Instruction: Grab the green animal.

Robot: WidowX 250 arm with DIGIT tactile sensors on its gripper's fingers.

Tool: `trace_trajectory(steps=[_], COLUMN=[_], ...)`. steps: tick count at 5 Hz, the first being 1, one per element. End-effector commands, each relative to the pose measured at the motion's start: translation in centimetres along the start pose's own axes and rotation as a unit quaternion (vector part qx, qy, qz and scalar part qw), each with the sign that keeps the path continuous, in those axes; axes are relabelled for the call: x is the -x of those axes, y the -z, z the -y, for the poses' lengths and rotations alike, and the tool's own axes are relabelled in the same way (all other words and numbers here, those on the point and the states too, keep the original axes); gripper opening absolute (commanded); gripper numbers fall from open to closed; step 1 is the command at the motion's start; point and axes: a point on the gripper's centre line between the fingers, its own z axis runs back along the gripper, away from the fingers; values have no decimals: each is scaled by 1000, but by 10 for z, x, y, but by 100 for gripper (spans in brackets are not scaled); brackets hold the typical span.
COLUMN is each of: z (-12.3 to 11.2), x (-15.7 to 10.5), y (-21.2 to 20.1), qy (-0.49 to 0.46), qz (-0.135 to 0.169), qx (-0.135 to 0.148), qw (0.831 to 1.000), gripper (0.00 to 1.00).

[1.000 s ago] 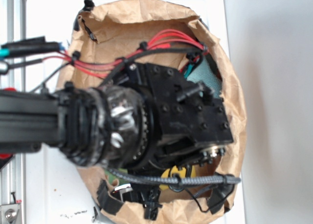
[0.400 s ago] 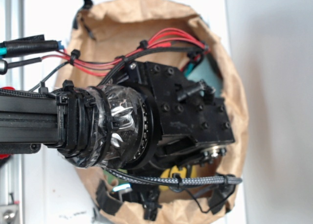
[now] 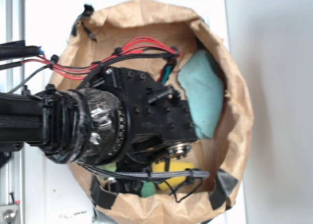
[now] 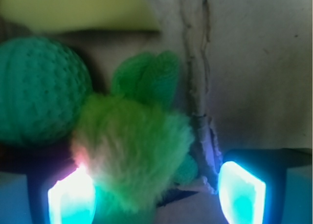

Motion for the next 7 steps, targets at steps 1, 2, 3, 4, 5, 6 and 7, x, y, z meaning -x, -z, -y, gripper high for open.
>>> trace_trajectory(steps=[1, 2, 3, 4, 5, 6, 7], z=[1, -6, -4, 1, -2, -7, -12], x=[1, -4, -5, -4, -1, 5, 9], y=[22, 35, 26, -4, -33, -58, -69], qy=[20, -1, -4, -17, -33, -45, -50], qz=[3, 3, 4, 13, 29, 41, 47], qx=[-34, -56, -42, -12, 19, 42, 50], qw=[999, 998, 999, 1000, 999, 997, 996], gripper=[10, 0, 0, 0, 0, 0, 0])
